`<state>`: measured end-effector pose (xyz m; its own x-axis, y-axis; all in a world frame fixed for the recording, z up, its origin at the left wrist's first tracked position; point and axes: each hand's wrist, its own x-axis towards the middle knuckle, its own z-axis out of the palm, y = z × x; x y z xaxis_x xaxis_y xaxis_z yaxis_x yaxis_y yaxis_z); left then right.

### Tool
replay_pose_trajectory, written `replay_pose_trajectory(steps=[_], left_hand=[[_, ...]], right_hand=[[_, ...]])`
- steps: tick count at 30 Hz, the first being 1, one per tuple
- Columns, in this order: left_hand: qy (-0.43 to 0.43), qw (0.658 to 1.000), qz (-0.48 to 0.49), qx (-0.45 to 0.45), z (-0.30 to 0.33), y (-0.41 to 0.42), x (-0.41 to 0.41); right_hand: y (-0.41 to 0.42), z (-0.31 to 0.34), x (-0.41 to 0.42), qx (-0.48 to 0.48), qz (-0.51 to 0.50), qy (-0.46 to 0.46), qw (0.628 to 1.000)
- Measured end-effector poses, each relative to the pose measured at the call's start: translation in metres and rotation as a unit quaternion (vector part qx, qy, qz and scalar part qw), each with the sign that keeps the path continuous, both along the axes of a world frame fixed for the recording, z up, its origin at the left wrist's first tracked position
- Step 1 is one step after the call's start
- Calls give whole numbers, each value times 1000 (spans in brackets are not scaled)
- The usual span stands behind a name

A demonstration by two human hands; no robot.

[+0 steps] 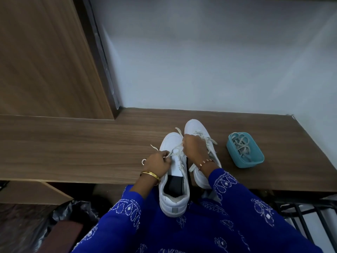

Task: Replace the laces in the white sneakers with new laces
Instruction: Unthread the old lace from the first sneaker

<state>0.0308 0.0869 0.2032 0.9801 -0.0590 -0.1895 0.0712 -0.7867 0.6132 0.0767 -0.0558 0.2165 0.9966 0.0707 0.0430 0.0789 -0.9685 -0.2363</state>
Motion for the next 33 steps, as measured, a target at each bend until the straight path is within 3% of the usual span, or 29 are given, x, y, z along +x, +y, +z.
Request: replay_pose_trajectory(steps=[4, 9, 11, 18, 22, 24, 26, 29, 33], left_hand=[[-6, 1000, -1, 0, 0, 0, 1], [-6, 1000, 5, -7, -3, 1, 1], [-9, 1000, 6, -6, -4, 1, 1], [-21, 1000, 1, 5, 0, -4, 0], [-23, 1000, -6, -7, 1, -7, 0], [-24, 1000, -6, -5, 2, -7, -1], [-23, 1000, -8, 5, 2, -7, 0], [-22, 1000, -11, 19, 1, -9, 0], [-18, 1000, -7, 12, -1, -8, 1]], right_hand=[[10, 3, 1, -67, 17, -65, 996], [1, 1, 3, 88, -25, 62, 994], [-1, 3, 1, 75, -12, 90, 993], [-4, 19, 11, 62, -24, -29, 997], [2, 34, 15, -17, 30, -115, 993], [5, 28, 11, -8, 45, -134, 990], [6, 21, 12, 103, 5, -97, 990], [1, 22, 15, 269, -80, 20, 960], [-10, 16, 11, 136, -41, 130, 981]])
